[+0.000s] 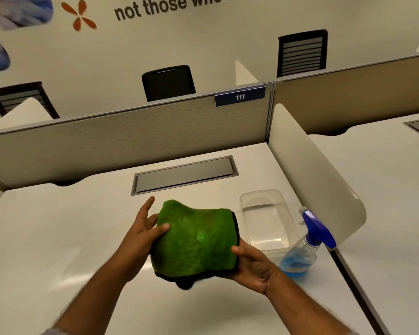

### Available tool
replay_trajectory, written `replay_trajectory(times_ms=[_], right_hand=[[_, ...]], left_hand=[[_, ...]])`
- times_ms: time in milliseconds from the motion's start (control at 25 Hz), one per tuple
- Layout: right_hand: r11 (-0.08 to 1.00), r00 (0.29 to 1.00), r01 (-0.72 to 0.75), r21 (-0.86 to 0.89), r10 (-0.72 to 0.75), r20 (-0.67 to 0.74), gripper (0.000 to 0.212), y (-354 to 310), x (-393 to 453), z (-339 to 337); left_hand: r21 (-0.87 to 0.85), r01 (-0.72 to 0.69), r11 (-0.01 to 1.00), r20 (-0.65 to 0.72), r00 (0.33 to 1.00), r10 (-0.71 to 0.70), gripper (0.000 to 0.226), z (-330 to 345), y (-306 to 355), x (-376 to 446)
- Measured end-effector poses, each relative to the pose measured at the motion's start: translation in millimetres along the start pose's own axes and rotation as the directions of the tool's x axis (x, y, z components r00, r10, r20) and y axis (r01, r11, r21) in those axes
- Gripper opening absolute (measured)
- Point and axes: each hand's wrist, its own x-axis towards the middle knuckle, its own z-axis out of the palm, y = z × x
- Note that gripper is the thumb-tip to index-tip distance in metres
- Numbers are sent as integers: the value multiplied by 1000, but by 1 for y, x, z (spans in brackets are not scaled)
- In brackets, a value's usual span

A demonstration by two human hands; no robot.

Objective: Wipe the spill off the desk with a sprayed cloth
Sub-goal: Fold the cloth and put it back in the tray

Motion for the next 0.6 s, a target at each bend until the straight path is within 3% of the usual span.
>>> replay_trajectory(times_ms=[120,240,360,520,600], right_hand=[[987,997,81,-136,-81,2,61,-12,2,5],[962,983,135,-238,-160,-85,58,-21,6,12],[905,947,210,-369,-283,-155,37,-25,5,19],[806,913,251,-537,-382,-146,54,-32,5,25],[718,863,321,-618,-491,-121,47,-33,10,23]], left_hand=[[-103,114,988,80,991,-106,129,-7,-18,-3],[-139,37,990,79,997,-26,132,0,-22,-6],[-108,-145,984,47,988,150,118,3,-13,0],[-41,-305,952,128,943,308,94,1,6,5],[26,-327,945,147,936,320,71,0,12,9]])
